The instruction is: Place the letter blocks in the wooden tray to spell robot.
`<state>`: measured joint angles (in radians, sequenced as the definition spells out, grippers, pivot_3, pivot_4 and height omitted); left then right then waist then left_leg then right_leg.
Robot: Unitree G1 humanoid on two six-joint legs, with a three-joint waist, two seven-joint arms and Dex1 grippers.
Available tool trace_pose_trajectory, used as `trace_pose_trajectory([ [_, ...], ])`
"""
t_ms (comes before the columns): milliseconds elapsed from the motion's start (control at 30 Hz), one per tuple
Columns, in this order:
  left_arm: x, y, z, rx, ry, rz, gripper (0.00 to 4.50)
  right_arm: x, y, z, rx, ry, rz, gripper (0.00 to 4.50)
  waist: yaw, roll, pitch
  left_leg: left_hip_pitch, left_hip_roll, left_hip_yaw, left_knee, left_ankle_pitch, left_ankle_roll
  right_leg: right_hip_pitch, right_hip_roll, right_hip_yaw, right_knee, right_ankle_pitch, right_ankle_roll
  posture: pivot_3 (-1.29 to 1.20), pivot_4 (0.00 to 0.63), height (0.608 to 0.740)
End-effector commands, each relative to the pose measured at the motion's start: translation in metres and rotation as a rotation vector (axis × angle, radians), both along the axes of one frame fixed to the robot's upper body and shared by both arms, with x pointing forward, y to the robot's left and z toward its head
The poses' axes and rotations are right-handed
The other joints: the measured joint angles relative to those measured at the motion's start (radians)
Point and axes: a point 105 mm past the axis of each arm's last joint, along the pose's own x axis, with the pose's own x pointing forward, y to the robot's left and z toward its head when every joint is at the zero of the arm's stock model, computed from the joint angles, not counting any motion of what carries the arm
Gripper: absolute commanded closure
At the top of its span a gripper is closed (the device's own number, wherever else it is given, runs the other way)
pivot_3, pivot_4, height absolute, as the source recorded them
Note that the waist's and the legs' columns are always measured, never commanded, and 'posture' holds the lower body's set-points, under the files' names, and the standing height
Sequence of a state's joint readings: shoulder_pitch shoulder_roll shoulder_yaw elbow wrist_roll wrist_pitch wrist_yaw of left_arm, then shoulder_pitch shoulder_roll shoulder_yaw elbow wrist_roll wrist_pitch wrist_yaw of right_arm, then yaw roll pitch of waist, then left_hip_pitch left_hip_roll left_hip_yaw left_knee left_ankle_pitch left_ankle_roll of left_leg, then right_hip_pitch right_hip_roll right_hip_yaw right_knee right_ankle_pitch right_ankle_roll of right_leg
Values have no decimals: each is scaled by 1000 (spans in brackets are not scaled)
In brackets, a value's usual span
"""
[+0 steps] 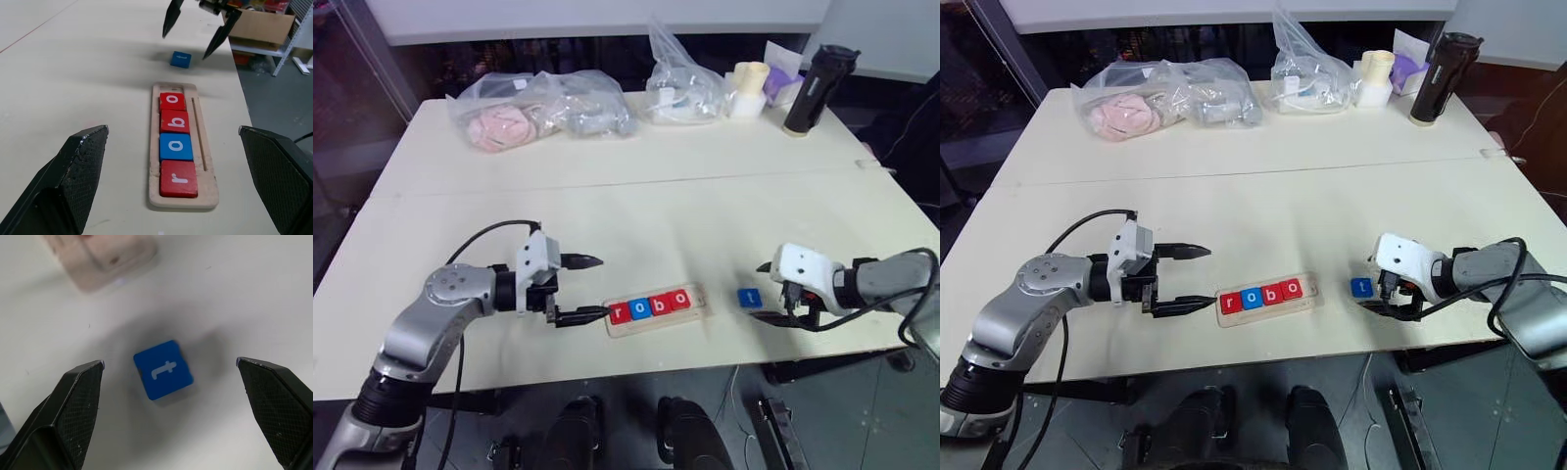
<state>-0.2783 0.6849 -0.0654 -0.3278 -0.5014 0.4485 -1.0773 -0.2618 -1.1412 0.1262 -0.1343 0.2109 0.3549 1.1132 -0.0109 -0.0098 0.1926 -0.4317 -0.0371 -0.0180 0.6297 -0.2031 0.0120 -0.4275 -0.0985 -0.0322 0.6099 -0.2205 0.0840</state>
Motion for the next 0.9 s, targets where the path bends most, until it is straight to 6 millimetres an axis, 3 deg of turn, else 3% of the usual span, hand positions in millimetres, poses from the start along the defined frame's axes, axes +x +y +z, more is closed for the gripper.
trace_pose_trajectory([
  [33, -3, -2, 7, -5, -36, -8, 0, 5, -2, 0, -6, 12, 78, 24, 3, 0, 0, 0, 0, 0, 0, 0, 0, 0, 0, 0, 1, 0, 0, 0, 150, 738],
  [400, -5, 1, 6, 0, -39, 19, 0, 14, -6, -12, 14, 40, 80, 24, 20, 0, 0, 0, 0, 0, 2, 0, 0, 0, 0, 0, 2, 0, 0, 0, 150, 738],
  [500, -5, 1, 5, 1, -39, 23, 0, 15, -4, -11, 28, 42, 80, 879, 23, 0, 0, 1, 0, 0, 2, 0, 0, 0, 0, 0, 3, 0, -1, 0, 150, 738],
  [633, -4, 1, 5, 2, -41, 25, 0, 17, -1, -7, 30, 25, 91, 3048, 23, 0, 0, 1, 0, 0, 2, 0, 0, 1, 0, 0, 3, 0, -1, 0, 150, 738],
  [667, -4, 1, 5, 2, -41, 25, 0, 17, -1, -6, 31, 24, 92, 3397, 23, 0, 0, 1, 0, 0, 2, 0, 0, 1, 0, 0, 3, 0, -1, 0, 150, 738],
  [900, -3, 1, 5, 4, -42, 27, 0, 20, 31, 18, 41, -38, 222, 3383, 23, 0, 0, 1, 0, 0, 2, 0, 0, 0, 0, 0, 3, 0, -1, 0, 150, 738],
])
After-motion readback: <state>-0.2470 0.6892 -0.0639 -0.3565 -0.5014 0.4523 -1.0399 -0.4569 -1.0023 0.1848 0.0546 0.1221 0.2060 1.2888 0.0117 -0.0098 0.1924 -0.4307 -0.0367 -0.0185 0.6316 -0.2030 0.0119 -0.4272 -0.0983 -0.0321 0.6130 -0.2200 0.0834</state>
